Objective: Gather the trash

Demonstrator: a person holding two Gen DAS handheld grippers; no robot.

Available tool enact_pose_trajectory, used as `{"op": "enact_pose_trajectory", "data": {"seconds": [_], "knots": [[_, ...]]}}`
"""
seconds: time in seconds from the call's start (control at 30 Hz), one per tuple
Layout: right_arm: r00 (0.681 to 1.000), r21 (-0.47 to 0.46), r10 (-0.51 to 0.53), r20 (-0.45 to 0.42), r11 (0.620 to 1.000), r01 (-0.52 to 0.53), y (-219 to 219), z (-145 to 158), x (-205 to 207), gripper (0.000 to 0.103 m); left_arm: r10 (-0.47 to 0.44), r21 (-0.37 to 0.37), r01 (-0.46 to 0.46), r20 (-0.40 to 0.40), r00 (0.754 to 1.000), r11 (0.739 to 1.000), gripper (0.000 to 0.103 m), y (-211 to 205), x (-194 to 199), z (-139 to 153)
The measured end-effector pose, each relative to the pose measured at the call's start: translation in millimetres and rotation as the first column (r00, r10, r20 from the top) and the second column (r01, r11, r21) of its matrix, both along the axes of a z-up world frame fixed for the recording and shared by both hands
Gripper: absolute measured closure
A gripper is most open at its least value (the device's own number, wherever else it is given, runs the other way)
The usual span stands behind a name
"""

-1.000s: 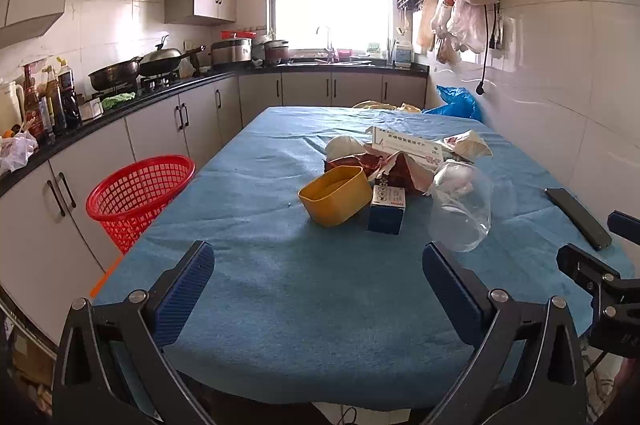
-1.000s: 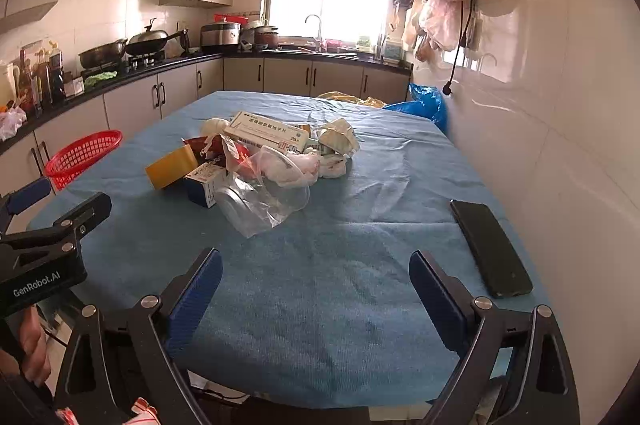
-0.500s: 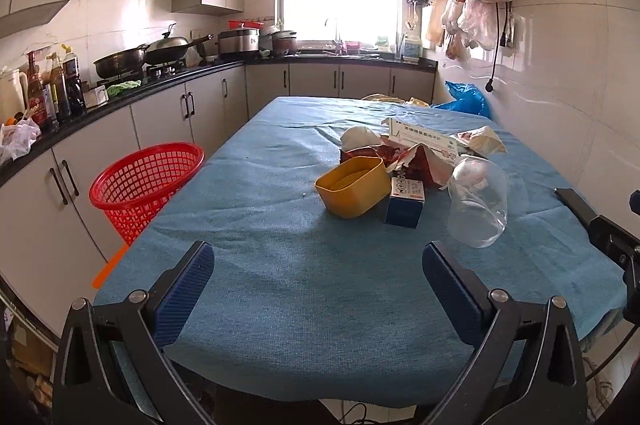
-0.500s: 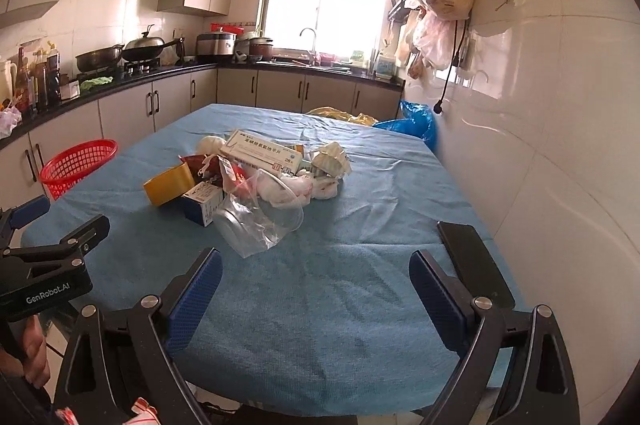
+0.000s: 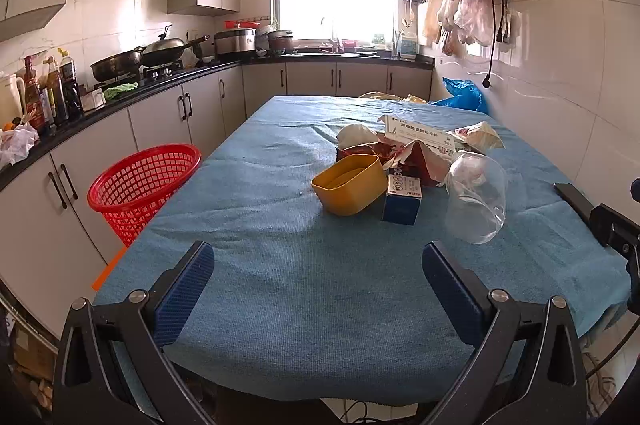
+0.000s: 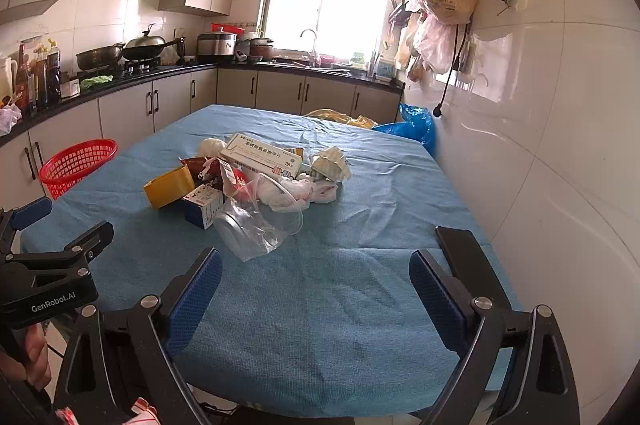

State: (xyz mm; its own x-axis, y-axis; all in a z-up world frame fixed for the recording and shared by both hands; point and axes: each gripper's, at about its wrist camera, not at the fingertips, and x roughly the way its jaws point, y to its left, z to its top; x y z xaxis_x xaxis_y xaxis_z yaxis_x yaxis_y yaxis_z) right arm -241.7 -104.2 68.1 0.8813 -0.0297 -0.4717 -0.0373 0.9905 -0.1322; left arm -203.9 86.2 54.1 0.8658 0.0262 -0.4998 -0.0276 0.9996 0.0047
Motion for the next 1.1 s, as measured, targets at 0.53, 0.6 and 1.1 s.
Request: {"op": "enact_pose_trajectory", "data": {"seconds": [0.53, 0.6, 1.1], "knots": [[1.0, 0.014, 0.002, -0.023, 1.0, -0.002, 0.7, -4.6, 4.3, 0.006, -0.01, 0.003, 0.01, -0.009, 1.0, 1.0, 0.0, -1.1, -0.2, -2.3], [1.0, 0.02, 0.004, -0.03, 1.0, -0.004, -0.3, -6.1, 5.1, 0.006, -0.012, 0.003, 0.012, -0.012, 1.0, 1.0, 0.0, -1.0, 0.1, -3.1], [0.951, 0.447, 0.224, -0.212, 0.888, -0.109, -51.7, -26.1, 66.7, 0.024, -0.133, -0.075, 0.126, -0.108, 0.985, 0.989, 0.014, 15.9, 45.8, 1.5]]}}
